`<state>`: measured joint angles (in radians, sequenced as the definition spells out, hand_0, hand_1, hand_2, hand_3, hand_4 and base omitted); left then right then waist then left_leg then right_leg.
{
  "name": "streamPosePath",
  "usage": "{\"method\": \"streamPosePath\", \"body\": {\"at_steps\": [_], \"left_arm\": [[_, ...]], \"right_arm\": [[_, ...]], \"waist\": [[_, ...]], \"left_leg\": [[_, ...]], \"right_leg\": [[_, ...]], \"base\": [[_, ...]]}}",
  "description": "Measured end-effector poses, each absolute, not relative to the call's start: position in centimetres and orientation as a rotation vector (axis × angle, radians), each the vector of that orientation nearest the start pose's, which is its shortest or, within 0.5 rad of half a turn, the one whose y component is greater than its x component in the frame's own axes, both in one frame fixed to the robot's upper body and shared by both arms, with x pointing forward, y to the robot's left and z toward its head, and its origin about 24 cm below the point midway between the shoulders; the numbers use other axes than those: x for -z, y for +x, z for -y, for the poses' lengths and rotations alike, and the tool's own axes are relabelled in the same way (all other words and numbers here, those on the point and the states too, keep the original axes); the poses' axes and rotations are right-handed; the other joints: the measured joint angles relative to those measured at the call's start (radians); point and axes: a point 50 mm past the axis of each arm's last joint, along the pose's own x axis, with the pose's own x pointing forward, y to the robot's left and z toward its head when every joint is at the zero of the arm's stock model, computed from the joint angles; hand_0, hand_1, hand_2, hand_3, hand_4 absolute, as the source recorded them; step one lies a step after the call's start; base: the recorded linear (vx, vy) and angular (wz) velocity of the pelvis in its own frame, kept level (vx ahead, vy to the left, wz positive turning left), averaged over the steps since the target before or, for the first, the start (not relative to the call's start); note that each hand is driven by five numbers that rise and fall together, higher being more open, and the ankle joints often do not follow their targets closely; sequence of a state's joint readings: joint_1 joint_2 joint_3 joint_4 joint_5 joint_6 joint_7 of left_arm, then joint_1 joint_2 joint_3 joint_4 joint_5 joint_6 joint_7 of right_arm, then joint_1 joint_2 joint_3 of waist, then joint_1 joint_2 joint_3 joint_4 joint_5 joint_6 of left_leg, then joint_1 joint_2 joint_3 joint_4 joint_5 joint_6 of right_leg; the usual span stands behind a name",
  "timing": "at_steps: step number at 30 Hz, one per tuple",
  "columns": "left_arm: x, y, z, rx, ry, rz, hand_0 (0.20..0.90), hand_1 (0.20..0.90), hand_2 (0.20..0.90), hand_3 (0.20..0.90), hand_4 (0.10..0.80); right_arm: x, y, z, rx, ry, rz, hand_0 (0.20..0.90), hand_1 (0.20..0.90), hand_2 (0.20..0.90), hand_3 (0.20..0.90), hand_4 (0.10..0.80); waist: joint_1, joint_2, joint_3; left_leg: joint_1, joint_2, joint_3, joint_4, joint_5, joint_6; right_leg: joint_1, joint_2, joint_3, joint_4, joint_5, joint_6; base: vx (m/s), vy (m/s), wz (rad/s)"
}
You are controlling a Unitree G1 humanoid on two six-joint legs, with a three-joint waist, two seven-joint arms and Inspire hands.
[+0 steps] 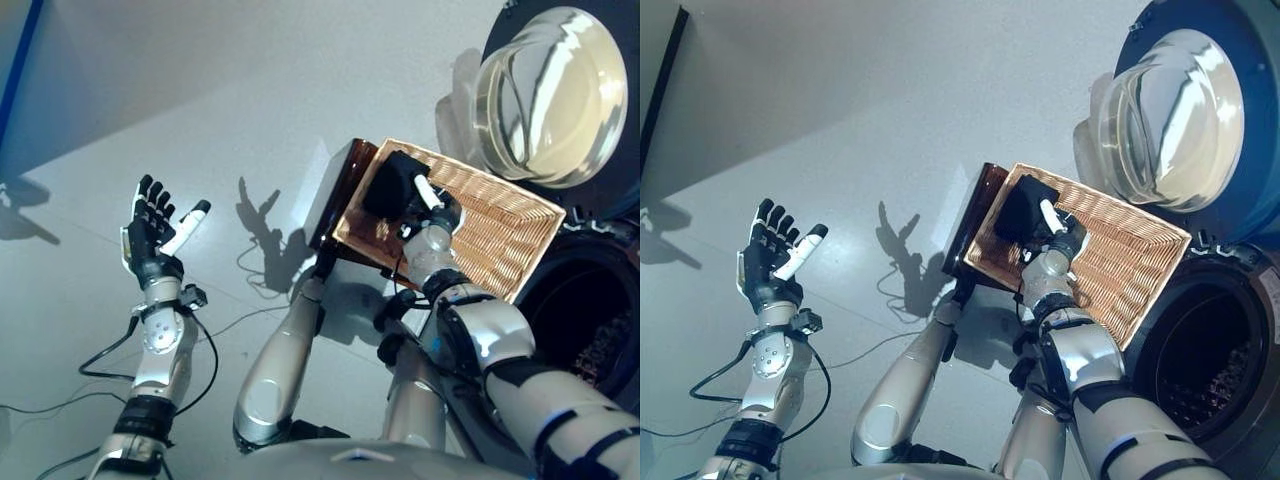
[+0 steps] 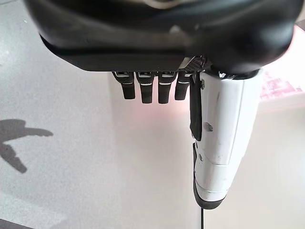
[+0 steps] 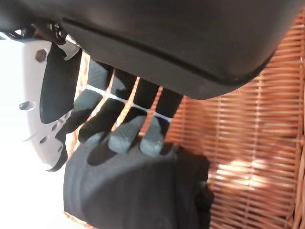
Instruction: Pick up the clothes and place them into the washing machine
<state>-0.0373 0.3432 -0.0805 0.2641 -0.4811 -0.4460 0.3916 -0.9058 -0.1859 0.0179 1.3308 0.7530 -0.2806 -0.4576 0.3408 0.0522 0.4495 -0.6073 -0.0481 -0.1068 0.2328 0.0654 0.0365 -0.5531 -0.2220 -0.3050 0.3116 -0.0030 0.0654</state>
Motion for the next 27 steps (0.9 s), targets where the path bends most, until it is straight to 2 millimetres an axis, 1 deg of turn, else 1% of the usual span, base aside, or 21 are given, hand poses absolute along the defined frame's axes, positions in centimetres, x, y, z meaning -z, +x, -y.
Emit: {"method": "streamPosePath", "body": {"at_steps": [2, 5, 7, 9, 11, 13, 16, 17, 19, 20, 21, 24, 26, 27], "left_arm": [[-3.8, 24.7, -23.9, -0.438, -0.152, 0.175, 0.900, 0.900, 0.900, 0.900, 0.800], [-3.8, 24.6, -23.9, -0.438, -0.149, 0.174, 0.900, 0.900, 0.900, 0.900, 0.800], [-3.8, 24.6, -23.9, -0.437, -0.149, 0.173, 0.900, 0.900, 0.900, 0.900, 0.800], [-3.8, 24.6, -23.9, -0.437, -0.149, 0.173, 0.900, 0.900, 0.900, 0.900, 0.800], [-3.8, 24.6, -23.9, -0.435, -0.148, 0.174, 0.900, 0.900, 0.900, 0.900, 0.800], [-3.8, 24.6, -23.9, -0.436, -0.148, 0.173, 0.900, 0.900, 0.900, 0.900, 0.800], [-3.9, 24.6, -24.0, -0.439, -0.147, 0.177, 0.900, 0.900, 0.900, 0.900, 0.800], [-3.9, 24.6, -24.0, -0.439, -0.147, 0.177, 0.900, 0.900, 0.900, 0.900, 0.800], [-4.0, 24.7, -24.0, -0.437, -0.143, 0.182, 0.900, 0.900, 0.900, 0.900, 0.800], [-4.4, 25.0, -24.1, -0.433, -0.137, 0.195, 0.900, 0.900, 0.900, 0.900, 0.800], [-4.5, 25.1, -24.1, -0.432, -0.135, 0.200, 0.900, 0.900, 0.900, 0.900, 0.800], [-4.6, 25.2, -24.1, -0.431, -0.134, 0.204, 0.900, 0.900, 0.900, 0.900, 0.800], [-4.7, 25.1, -24.6, -0.452, -0.131, 0.209, 0.900, 0.900, 0.900, 0.900, 0.800], [-4.9, 25.1, -24.9, -0.461, -0.131, 0.216, 0.900, 0.900, 0.900, 0.900, 0.800]], "right_arm": [[-4.6, 37.3, 19.7, 0.646, 0.401, -0.264, 0.900, 0.900, 0.900, 0.900, 0.800], [-4.5, 37.2, 19.8, 0.631, 0.274, -0.268, 0.900, 0.900, 0.900, 0.900, 0.800], [-4.5, 37.2, 19.7, 0.624, 0.239, -0.270, 0.900, 0.900, 0.900, 0.900, 0.800], [-4.4, 37.2, 19.5, 0.602, 0.169, -0.280, 0.900, 0.900, 0.900, 0.900, 0.800], [-4.1, 37.1, 19.3, 0.596, 0.156, -0.284, 0.900, 0.900, 0.900, 0.900, 0.800], [-4.1, 37.1, 19.3, 0.596, 0.156, -0.286, 0.900, 0.900, 0.900, 0.900, 0.800], [-3.9, 37.0, 18.7, 0.577, 0.143, -0.298, 0.900, 0.900, 0.900, 0.900, 0.800], [-3.6, 37.0, 18.0, 0.558, 0.135, -0.313, 0.900, 0.900, 0.900, 0.900, 0.800], [-3.5, 37.0, 17.8, 0.554, 0.135, -0.320, 0.900, 0.900, 0.900, 0.900, 0.800], [-3.5, 36.9, 17.7, 0.552, 0.135, -0.321, 0.900, 0.900, 0.900, 0.900, 0.800], [-3.4, 36.9, 17.5, 0.550, 0.138, -0.324, 0.900, 0.900, 0.900, 0.900, 0.800], [-3.3, 36.8, 17.6, 0.562, 0.134, -0.332, 0.900, 0.900, 0.900, 0.900, 0.800], [-3.1, 36.7, 17.7, 0.579, 0.128, -0.341, 0.900, 0.900, 0.900, 0.900, 0.800], [-3.1, 36.7, 17.9, 0.587, 0.125, -0.342, 0.900, 0.900, 0.900, 0.900, 0.800]], "waist": [[-0.001, 0.000, 0.000], [-0.001, 0.000, 0.000], [-0.001, 0.000, 0.000], [-0.001, -0.001, 0.000], [0.000, -0.002, 0.000], [0.004, -0.004, 0.001], [0.007, -0.020, 0.010], [0.007, -0.029, 0.013], [0.005, -0.038, 0.012], [0.007, -0.045, 0.016], [0.009, -0.050, 0.018], [0.025, -0.056, 0.021], [0.038, -0.066, 0.024], [0.037, -0.068, 0.024]], "left_leg": [[0.009, 0.000, 0.002, -0.001, -0.001, 0.001], [0.010, 0.000, 0.001, -0.001, -0.001, 0.001], [0.010, 0.000, -0.001, -0.001, 0.000, 0.001], [0.010, 0.000, -0.006, 0.001, 0.000, 0.001], [0.010, 0.000, -0.019, 0.002, 0.000, 0.000], [0.007, 0.000, -0.029, 0.004, 0.000, -0.001], [0.004, -0.002, -0.040, 0.001, 0.003, -0.005], [0.001, -0.002, -0.046, 0.000, 0.004, -0.006], [-0.011, -0.003, -0.062, 0.001, 0.006, -0.009], [-0.018, -0.002, -0.069, 0.001, 0.009, -0.014], [-0.025, -0.002, -0.077, 0.003, 0.010, -0.015], [-0.032, -0.003, -0.085, 0.004, 0.010, -0.016], [-0.038, -0.003, -0.089, 0.005, 0.009, -0.017], [-0.046, -0.003, -0.097, 0.008, 0.009, -0.019]], "right_leg": [[0.005, -0.001, 0.006, 0.001, 0.000, 0.000], [0.006, 0.000, 0.007, 0.003, 0.000, 0.000], [0.006, 0.001, 0.007, 0.003, 0.000, 0.000], [0.011, 0.002, 0.001, 0.002, 0.000, 0.000], [0.021, 0.004, -0.012, 0.000, 0.000, 0.001], [0.023, 0.006, -0.014, -0.002, 0.000, 0.000], [0.025, 0.007, -0.022, 0.001, -0.007, 0.002], [0.024, 0.006, -0.028, 0.002, -0.008, 0.002], [0.023, 0.007, -0.045, 0.001, -0.014, 0.000], [0.023, 0.008, -0.063, 0.002, -0.019, -0.002], [0.021, 0.009, -0.066, 0.006, -0.024, -0.002], [0.020, 0.009, -0.069, 0.015, -0.033, 0.000], [0.020, 0.009, -0.071, 0.021, -0.047, 0.001], [0.019, 0.009, -0.085, 0.020, -0.048, 0.000]], "base": [[-0.002, 0.004, -0.06], [0.002, -0.005, -0.01], [0.015, -0.049, 0.02], [0.010, -0.071, 0.06], [0.016, -0.078, 0.16], [0.015, -0.074, 0.15], [0.017, -0.069, 0.10], [0.023, -0.065, 0.12], [0.018, -0.033, 0.22], [0.015, -0.032, 0.33], [0.022, -0.040, 0.37], [0.027, -0.023, 0.20], [0.031, -0.032, 0.16], [0.022, -0.018, 0.19]]}}
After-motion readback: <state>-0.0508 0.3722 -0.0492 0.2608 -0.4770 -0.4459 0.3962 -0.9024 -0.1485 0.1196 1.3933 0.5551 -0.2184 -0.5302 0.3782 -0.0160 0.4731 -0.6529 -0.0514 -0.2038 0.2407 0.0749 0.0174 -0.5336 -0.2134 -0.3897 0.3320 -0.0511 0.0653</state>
